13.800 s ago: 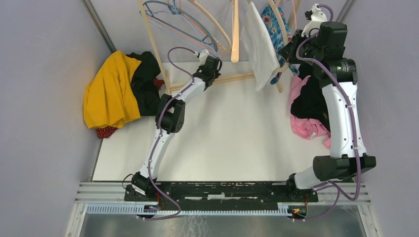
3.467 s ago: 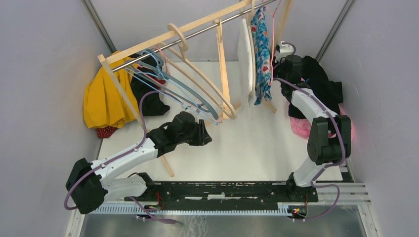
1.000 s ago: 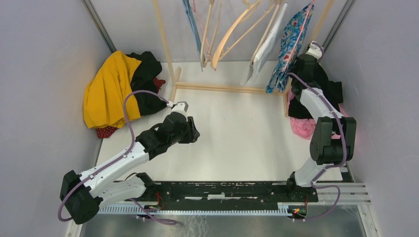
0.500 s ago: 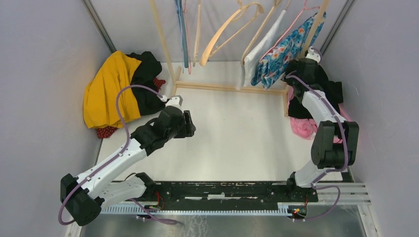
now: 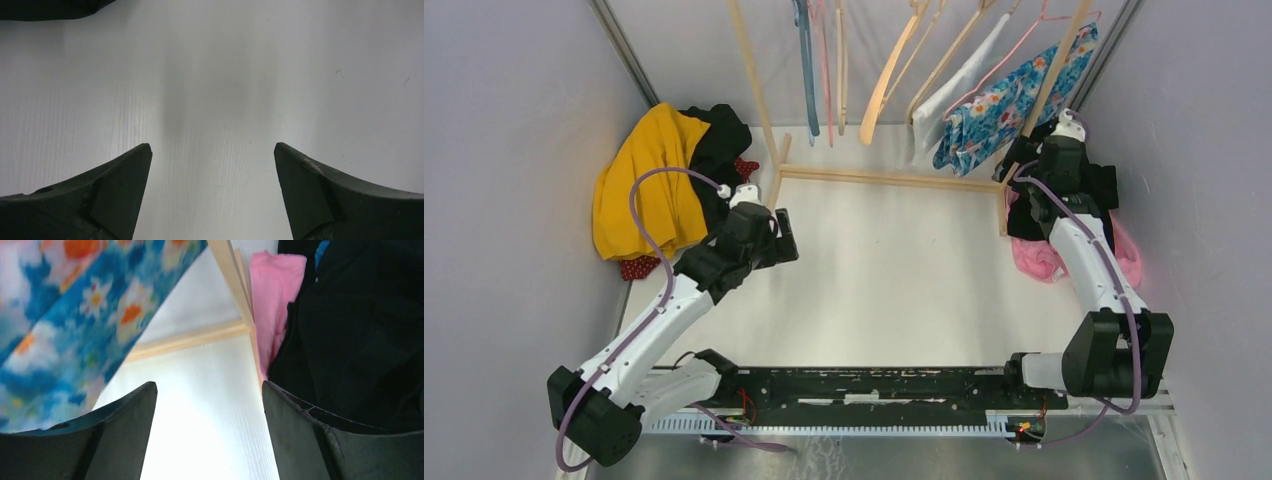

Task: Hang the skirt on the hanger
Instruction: Place the hanger on the clothesline, then move the skirt to the center of the board.

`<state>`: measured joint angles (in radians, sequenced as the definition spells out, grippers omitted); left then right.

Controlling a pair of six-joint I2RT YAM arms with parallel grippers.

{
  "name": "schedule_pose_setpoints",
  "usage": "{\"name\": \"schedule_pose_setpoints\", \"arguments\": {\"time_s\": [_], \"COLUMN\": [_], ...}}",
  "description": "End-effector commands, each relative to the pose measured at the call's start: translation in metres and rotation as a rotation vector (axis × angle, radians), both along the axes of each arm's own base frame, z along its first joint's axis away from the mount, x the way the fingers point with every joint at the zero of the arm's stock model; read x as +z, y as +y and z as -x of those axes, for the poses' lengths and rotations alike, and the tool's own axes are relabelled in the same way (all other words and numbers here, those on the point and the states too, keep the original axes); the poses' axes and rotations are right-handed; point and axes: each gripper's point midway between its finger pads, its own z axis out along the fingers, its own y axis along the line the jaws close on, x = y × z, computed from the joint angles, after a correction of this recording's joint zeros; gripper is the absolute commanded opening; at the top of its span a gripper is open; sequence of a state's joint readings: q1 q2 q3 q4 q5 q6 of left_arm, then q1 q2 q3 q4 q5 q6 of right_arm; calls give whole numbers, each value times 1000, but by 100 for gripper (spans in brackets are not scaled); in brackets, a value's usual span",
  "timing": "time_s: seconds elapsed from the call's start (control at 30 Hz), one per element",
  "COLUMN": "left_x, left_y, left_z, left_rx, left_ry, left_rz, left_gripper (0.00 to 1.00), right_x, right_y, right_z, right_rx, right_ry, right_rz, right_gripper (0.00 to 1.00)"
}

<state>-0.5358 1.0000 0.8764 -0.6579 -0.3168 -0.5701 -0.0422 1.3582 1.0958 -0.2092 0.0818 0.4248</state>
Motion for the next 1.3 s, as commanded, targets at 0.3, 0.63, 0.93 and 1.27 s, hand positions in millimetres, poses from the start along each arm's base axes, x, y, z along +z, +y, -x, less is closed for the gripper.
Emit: {"name": "schedule_pose_setpoints", "arguments": {"time_s": [0.3, 0.63, 0.93, 1.27], "left_x": [34, 50, 79, 67], "left_y": [46, 67, 146, 269], "left_z": [-41, -61, -98, -110], "left_rx": [131, 211, 446, 796], "left_ry": [-81, -121, -155, 6], "left_rz": [-8, -18, 20, -190], "left_gripper": [99, 99, 99, 99], "right_x": [-10, -10, -5, 7], "right_y": [29, 71, 105, 121], "right_z": [92, 139, 163, 173], "right_rx": [169, 358, 532, 627], "right_ry": [63, 46, 52, 46], "right_rz": [-33, -152, -231, -245], "right_gripper": [93, 100, 100, 89]}}
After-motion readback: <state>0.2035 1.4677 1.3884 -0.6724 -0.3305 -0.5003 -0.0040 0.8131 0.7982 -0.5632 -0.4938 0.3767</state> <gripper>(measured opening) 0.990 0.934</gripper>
